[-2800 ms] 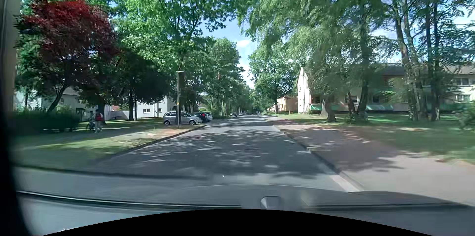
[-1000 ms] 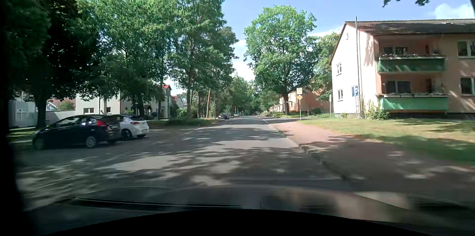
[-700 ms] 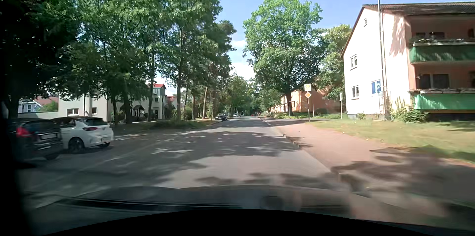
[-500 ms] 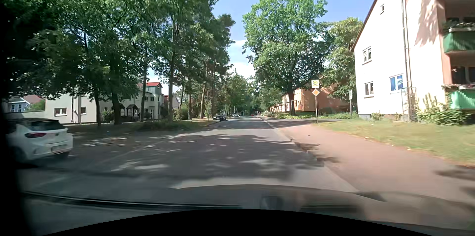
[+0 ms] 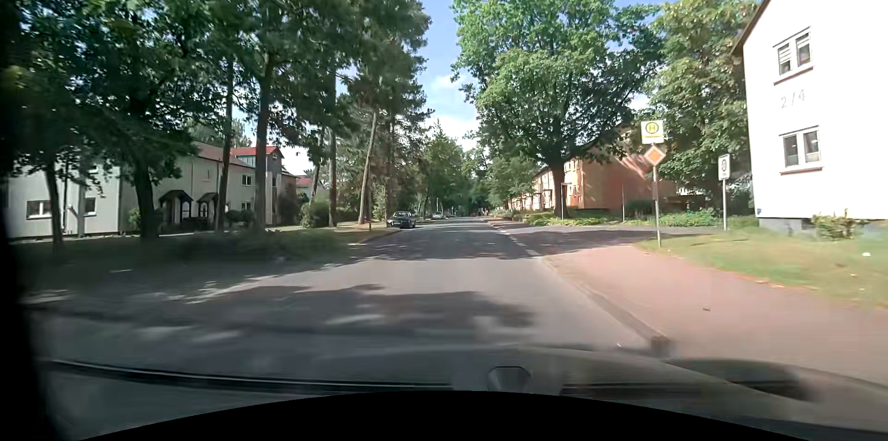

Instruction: Follow the waypoints while adhering to traffic rules and regulations

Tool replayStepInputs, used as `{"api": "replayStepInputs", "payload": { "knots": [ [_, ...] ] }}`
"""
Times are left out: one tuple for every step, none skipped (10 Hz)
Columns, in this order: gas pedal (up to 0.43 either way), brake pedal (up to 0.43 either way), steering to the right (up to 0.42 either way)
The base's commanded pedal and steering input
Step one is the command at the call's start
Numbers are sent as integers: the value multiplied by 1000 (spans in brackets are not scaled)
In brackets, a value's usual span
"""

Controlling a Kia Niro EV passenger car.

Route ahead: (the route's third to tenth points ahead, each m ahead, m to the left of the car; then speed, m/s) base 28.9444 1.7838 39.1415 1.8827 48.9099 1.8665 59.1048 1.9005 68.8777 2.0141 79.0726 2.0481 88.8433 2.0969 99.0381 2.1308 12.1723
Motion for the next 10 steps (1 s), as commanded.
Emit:
{"api": "replayStepInputs", "payload": {
  "knots": [
    [197,6,1],
    [197,6,1],
    [197,6,2],
    [197,6,1],
    [197,6,2],
    [197,6,2],
    [197,6,2],
    [197,6,2],
    [197,6,2],
    [197,6,2]
  ]
}}
